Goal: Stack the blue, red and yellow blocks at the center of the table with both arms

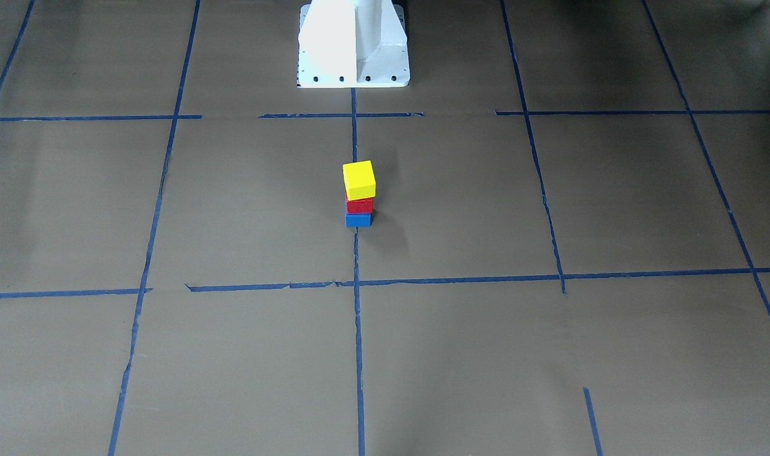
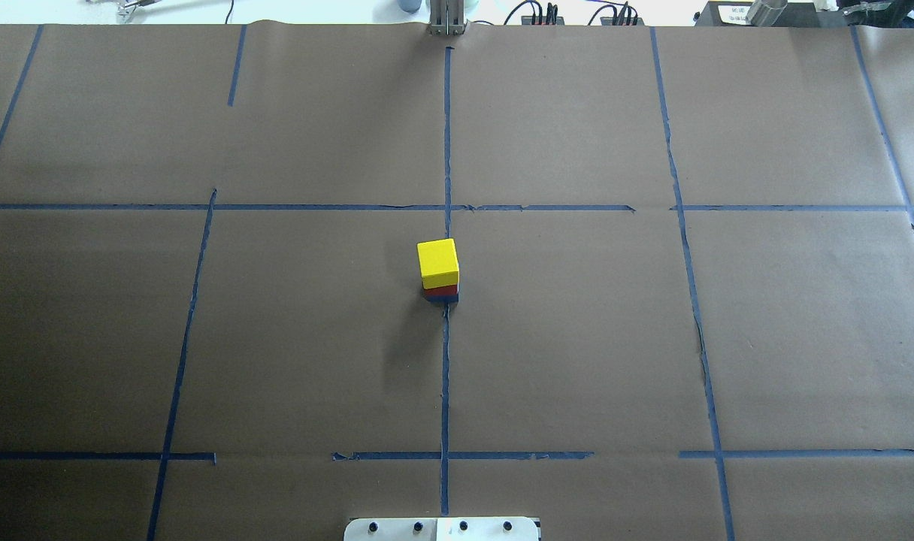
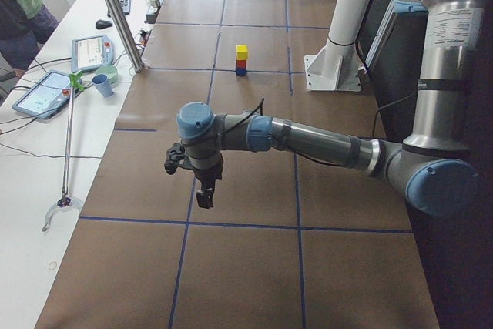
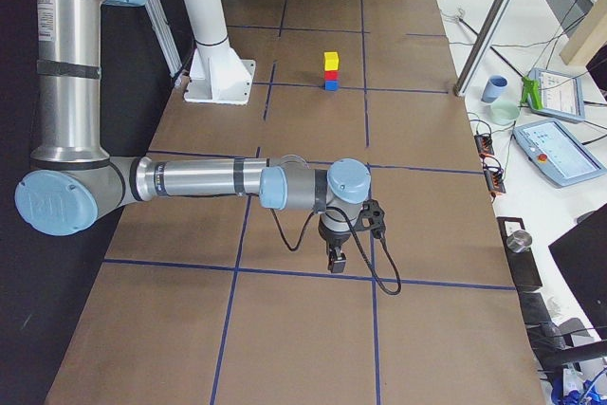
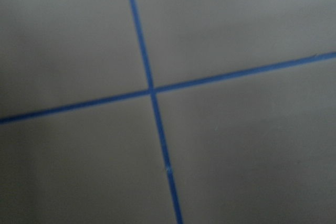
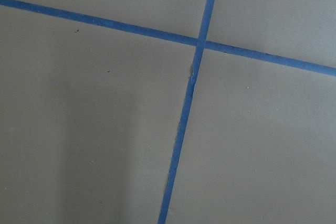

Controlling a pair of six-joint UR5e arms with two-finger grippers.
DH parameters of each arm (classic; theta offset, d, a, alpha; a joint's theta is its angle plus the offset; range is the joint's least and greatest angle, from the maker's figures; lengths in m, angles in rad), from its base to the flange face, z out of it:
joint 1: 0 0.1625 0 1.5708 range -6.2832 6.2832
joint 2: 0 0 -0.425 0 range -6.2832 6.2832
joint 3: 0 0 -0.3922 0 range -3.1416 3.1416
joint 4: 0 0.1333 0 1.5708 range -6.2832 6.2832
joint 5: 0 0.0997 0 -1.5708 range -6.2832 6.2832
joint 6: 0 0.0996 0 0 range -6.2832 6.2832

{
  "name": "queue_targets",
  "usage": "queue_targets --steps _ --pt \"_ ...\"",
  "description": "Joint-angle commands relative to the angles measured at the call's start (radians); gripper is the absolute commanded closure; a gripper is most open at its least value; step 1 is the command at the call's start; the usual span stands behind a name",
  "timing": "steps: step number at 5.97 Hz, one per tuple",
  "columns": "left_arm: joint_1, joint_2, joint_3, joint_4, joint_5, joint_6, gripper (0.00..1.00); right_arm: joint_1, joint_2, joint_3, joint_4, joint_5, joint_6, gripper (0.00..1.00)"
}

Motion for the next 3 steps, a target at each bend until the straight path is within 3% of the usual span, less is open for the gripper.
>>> queue_targets --steps 1,3 --pt "-0.005 0.046 0.009 0.008 -0.005 -0.001 0.00 -0.001 0.000 0.001 0.002 0.001 -0.002 0.00" --pt "0.002 0.059 0.003 0.003 0.002 0.000 0.00 0.001 0.000 0.001 0.002 0.000 0.000 0.00"
